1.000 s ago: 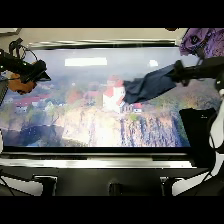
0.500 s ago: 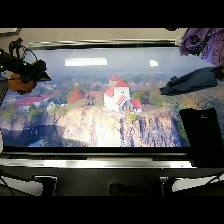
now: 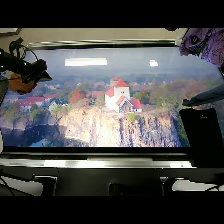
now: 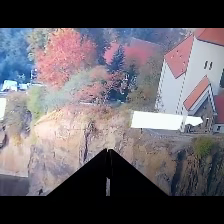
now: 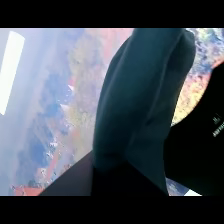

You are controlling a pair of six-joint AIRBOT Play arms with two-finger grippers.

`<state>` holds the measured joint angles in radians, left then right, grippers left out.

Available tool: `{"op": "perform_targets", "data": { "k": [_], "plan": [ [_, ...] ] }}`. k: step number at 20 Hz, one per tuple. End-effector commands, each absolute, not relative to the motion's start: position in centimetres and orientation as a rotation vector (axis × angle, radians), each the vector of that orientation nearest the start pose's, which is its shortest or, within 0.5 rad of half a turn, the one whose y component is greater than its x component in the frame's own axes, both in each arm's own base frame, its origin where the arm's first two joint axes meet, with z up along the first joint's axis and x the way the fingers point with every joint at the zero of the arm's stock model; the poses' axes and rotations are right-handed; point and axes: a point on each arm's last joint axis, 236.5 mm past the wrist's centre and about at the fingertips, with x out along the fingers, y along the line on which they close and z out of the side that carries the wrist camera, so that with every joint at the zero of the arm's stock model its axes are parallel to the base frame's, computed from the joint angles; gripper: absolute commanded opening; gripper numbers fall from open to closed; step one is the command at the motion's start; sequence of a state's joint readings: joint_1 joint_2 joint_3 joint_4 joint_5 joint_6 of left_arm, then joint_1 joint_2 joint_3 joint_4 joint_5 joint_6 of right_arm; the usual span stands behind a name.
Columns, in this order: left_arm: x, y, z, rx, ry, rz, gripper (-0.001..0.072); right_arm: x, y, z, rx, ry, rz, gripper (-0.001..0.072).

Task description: Fold the clothes and pants, and hang the long-sleeved shirts on hangers.

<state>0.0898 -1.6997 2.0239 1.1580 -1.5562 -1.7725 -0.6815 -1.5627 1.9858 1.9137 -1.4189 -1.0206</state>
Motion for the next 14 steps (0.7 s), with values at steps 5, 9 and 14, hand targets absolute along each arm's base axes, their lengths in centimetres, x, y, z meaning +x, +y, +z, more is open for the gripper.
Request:
{"op": "perform_targets", "data": {
  "k": [5,9,14],
  "plan": [
    [48.7,-5.5,12.4,-0.486,1.229,-0.167,0.0016,37.6,-22.8,17.9,1.052,0.927,-0.683,0.0029],
    [48.7,-5.5,12.4,-0.486,1.229,-0.167,0.0016,33.7,-22.6,16.3,0.952,1.102,-0.741,0.0029],
    [48.7,-5.5,12.4,-0.486,1.229,-0.167,0.0016,28.3,-23.5,13.2,0.841,1.231,-0.891,0.0029]
  ]
}}
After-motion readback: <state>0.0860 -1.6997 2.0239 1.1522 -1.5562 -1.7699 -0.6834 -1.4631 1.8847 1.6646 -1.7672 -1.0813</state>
